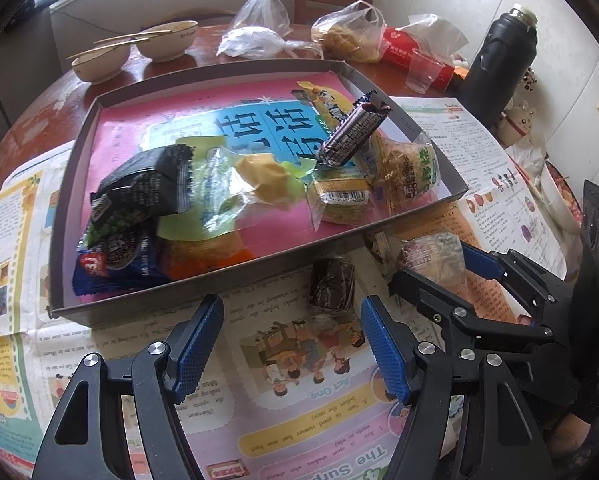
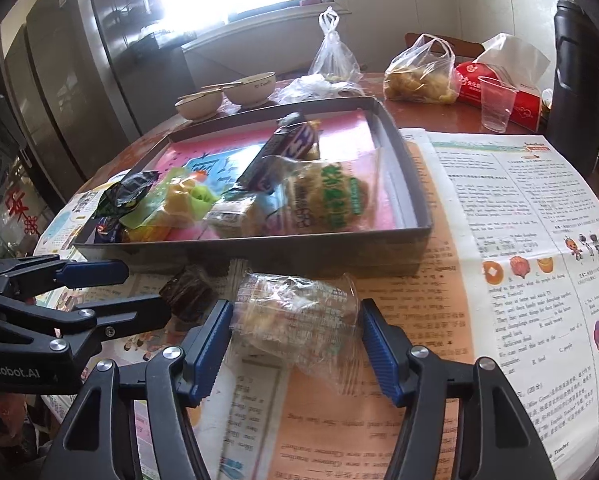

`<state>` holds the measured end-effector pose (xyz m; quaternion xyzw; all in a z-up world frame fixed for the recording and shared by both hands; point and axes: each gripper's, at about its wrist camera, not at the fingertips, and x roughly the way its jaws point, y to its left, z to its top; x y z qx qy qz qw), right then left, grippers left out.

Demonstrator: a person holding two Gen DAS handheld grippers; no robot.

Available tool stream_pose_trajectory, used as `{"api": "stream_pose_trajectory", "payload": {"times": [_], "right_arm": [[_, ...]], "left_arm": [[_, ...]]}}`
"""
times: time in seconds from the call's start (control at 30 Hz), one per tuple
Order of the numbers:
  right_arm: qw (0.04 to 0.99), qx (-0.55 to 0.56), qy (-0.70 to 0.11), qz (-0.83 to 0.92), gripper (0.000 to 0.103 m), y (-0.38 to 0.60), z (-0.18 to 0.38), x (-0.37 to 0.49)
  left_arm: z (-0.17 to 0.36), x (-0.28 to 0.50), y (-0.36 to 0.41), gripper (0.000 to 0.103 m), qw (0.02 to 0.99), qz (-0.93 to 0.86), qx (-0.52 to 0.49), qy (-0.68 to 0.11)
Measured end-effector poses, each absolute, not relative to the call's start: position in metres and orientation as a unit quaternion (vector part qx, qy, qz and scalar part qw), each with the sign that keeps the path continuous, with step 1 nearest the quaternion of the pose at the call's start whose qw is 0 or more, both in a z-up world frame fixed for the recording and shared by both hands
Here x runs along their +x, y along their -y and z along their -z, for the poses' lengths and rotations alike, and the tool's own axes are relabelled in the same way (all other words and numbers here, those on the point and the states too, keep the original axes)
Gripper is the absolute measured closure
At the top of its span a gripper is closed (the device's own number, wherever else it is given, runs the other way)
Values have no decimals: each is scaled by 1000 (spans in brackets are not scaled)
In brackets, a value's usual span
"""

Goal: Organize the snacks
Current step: 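Grasp the clear pastry bag with the right gripper while the left grasps the brown cake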

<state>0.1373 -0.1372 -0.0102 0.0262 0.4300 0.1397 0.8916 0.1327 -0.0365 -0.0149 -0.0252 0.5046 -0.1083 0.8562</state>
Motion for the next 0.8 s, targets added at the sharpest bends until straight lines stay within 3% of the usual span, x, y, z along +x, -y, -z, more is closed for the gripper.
{"api": "stream_pose_trajectory", "payload": {"times": [0.23,0.3,0.47,0.6,0.8], "right_arm": [[893,30,-426,-143,44,149,9,137],[893,34,-425,-145,45,152,9,137],[893,38,-421,-152,47,158,10,137],[894,45,-416,-161,48,161,9,136],[891,61,-414,-174,48,163,9,137]], "left_arm": [[22,140,48,35,848,122,-32,-514],[23,142,52,45,846,125,-32,-518],[25,147,59,54,844,127,-32,-521],[25,149,62,76,845,126,-28,-519],[23,147,56,76,839,139,-53,-523]]}}
